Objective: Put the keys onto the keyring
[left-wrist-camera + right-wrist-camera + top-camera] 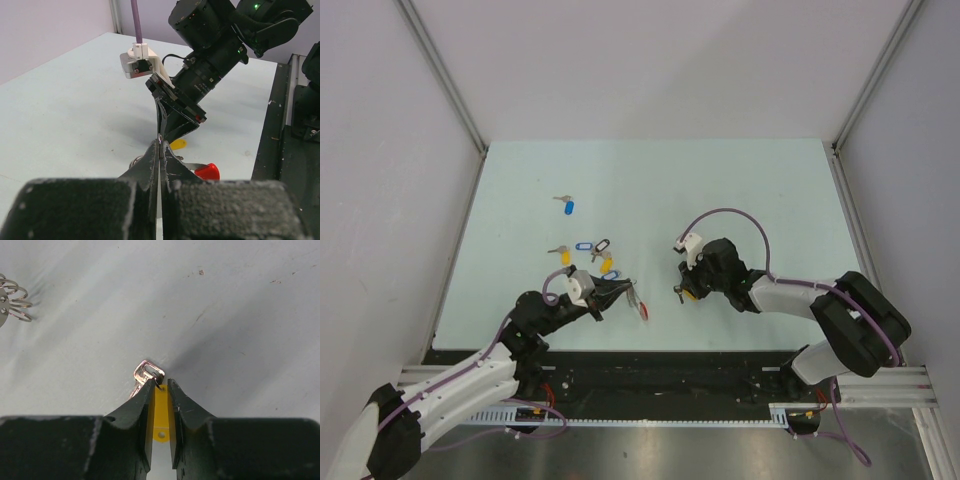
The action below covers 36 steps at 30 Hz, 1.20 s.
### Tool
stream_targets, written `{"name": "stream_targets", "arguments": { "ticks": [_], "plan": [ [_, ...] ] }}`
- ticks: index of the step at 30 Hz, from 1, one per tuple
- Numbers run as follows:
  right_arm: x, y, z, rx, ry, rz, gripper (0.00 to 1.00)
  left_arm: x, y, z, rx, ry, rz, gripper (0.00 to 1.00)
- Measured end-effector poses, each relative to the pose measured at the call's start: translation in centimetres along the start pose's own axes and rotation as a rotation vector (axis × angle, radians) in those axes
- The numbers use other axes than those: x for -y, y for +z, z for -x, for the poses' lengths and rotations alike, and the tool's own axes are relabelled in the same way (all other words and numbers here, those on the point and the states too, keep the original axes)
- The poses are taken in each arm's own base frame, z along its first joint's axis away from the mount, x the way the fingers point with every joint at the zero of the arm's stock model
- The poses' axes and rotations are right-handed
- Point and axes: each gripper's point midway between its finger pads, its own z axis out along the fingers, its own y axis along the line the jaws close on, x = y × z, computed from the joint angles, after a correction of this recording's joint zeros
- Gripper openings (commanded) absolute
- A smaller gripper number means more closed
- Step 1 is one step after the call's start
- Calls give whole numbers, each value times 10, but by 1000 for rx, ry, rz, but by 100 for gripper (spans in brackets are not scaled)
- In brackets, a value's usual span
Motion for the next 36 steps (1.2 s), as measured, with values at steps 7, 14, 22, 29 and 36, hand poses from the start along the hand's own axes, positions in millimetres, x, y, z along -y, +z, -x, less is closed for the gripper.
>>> {"name": "stream_targets", "arguments": {
  "ticks": [7, 14, 22, 29, 36],
  "plan": [
    [-1, 2, -2, -6, 8, 6, 16, 0, 0, 0, 0, 0, 0, 1],
    [-1, 3, -4, -11, 19, 6, 13, 0, 0, 0, 0, 0, 0, 0],
    [-2, 4, -5, -14, 29, 6, 0, 0, 0, 0, 0, 0, -1, 1],
    [-7, -7, 5, 8, 16, 23, 0, 2, 0, 1, 5, 2, -12, 0],
    [-29, -29, 36, 45, -53, 102, 0, 9, 3, -6, -15, -7, -56, 0]
  ]
}}
